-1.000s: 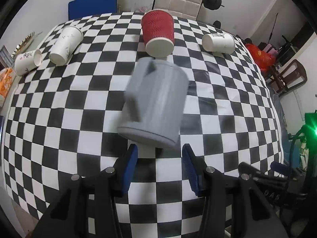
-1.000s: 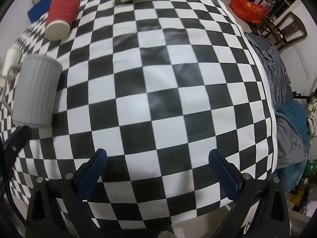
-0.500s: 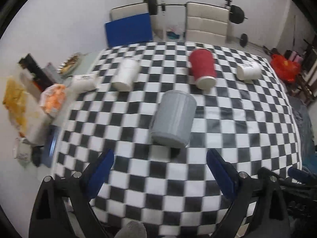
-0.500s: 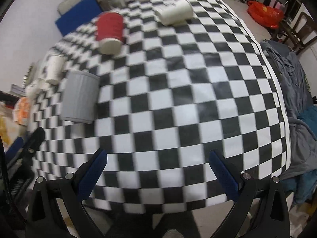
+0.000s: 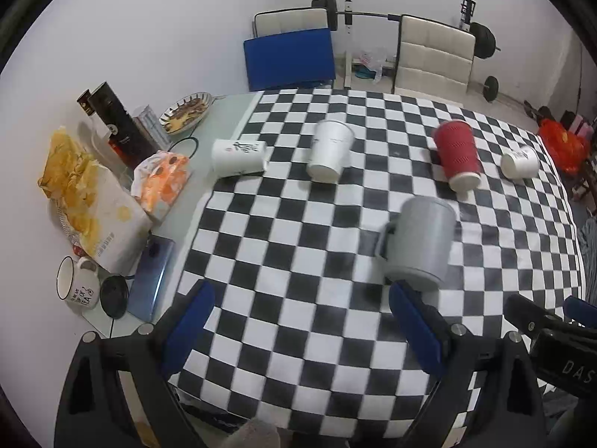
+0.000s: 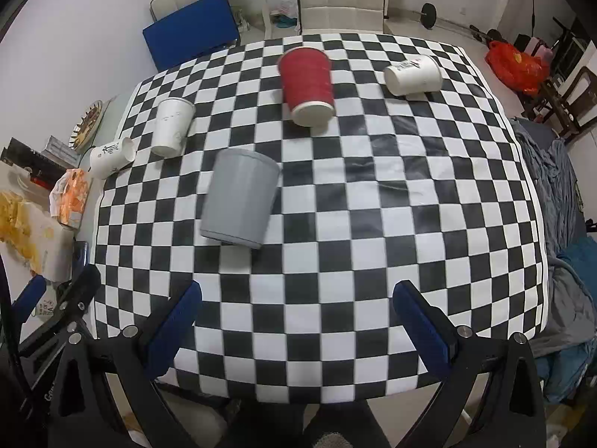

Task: Flip cup upright
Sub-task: 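Open the left tool and withdraw while the right tool approaches the inverted mug, then grasp the grey mug with the right tool and rotate it rim-up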

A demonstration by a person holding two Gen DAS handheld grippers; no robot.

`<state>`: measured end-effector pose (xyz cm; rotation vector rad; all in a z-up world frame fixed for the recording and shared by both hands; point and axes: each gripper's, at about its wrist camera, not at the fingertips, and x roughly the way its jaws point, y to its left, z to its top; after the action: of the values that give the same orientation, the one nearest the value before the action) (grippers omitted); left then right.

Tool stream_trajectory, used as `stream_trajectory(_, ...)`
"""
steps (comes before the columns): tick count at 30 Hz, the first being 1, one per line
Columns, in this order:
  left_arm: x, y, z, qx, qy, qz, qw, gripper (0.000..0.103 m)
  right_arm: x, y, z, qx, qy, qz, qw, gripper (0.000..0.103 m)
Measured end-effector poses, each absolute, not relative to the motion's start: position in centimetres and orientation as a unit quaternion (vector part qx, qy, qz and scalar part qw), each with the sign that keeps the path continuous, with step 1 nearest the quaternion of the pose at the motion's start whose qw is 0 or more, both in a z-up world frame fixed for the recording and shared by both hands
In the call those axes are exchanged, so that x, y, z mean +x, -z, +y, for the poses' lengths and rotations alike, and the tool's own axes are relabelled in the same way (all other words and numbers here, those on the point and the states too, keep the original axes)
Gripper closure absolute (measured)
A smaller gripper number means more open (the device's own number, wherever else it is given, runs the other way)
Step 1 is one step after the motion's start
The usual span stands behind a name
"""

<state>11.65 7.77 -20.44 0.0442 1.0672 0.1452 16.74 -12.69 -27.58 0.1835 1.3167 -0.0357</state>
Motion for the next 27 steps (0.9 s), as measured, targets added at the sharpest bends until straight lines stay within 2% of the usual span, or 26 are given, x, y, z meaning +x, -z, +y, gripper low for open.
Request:
stream_trajectory(10, 14.7, 23.0, 11.5, 0.02, -0.063, 0.533, 0.843, 0.007, 19.3, 29.8, -10.5, 0.096, 0.04, 0.634, 0.767, 0.0)
stream_trajectory(19, 19.0, 29.9, 11.1, 0.036, -0.029, 0.59, 0.806, 0.007, 24.2, 36.4, -11.0, 0.119, 0.024, 0.685, 0.718, 0.0)
stream_trajectory(27, 21.4, 34.6, 11.4, 0.03, -0.046, 0.623, 0.78, 0.007, 29.5, 41.6, -12.4, 0.191, -0.039, 0.715, 0.671, 0.0)
